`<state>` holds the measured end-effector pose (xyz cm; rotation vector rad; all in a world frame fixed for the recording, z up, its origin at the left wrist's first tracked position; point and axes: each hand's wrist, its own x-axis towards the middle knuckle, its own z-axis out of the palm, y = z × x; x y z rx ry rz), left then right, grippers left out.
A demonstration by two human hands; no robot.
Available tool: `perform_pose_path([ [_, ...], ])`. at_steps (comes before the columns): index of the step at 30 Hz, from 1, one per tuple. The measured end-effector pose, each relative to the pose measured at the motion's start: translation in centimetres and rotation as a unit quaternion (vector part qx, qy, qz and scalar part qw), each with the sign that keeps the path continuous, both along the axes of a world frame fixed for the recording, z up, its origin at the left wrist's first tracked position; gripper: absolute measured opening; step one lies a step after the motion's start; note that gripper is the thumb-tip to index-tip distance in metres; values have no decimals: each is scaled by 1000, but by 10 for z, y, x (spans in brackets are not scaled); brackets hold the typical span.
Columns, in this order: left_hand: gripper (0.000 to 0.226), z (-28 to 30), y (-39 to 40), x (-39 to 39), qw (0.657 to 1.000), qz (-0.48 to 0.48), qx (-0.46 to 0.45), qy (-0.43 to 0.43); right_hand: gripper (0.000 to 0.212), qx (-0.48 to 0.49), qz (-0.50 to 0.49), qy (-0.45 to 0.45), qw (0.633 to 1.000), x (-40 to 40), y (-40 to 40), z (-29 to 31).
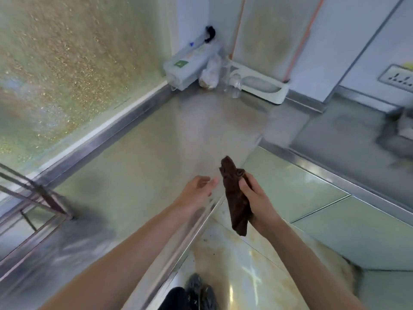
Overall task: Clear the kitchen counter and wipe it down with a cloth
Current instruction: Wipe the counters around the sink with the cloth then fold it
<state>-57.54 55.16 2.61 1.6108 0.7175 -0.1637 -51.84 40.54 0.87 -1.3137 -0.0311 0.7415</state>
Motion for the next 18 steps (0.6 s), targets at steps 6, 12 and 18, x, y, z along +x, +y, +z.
perform_pose_path([
  [6,45,41,-44,57,992,-91,-83,-23,23,4,-79,-74,994,12,-32,34],
  [12,28,54,-98,98,970,-125,-207,-23,29,-132,-171,-161,963,13,-82,59],
  [18,24,60,-184,121,961,-176,-213,-19,18,-193,-261,-214,921,2,-166,69],
])
